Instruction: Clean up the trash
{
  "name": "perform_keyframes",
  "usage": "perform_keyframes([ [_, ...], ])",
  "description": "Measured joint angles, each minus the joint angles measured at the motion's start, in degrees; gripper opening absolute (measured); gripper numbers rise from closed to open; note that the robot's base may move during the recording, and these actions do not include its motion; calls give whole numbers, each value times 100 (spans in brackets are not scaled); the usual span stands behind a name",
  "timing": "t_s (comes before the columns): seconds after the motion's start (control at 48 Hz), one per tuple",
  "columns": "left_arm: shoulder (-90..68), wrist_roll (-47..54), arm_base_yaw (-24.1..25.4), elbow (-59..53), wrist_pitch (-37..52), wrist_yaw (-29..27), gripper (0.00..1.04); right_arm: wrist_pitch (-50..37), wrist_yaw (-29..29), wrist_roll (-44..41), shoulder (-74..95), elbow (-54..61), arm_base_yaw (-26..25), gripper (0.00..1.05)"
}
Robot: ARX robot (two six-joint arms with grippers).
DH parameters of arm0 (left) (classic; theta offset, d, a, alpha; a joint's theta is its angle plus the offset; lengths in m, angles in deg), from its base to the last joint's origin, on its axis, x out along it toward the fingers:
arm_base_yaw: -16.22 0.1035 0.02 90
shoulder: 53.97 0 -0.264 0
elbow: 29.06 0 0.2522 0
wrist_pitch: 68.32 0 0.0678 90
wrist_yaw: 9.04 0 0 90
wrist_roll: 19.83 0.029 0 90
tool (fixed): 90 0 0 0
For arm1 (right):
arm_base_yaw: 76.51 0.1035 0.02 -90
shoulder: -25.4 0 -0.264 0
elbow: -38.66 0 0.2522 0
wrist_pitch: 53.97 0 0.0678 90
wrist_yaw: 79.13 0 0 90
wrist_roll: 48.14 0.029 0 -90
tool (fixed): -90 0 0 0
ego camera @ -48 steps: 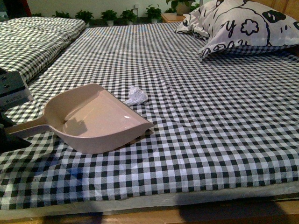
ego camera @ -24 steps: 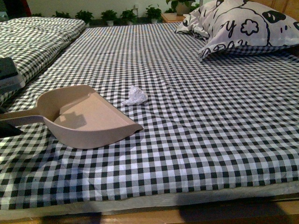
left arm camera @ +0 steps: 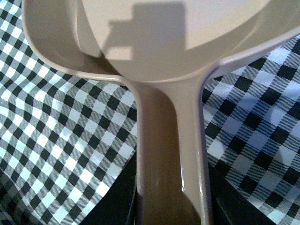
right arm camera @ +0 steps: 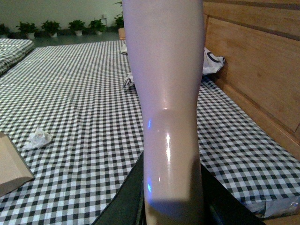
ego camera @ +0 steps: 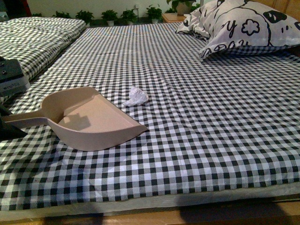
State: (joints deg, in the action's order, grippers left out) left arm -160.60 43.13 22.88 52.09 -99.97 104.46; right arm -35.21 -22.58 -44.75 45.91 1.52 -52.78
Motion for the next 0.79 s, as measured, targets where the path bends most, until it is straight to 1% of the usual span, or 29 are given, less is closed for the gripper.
perform_keyframes([
  [0.791,0,24,9,2,-59,-101,27,63,-39,46,26,-15,7,19],
])
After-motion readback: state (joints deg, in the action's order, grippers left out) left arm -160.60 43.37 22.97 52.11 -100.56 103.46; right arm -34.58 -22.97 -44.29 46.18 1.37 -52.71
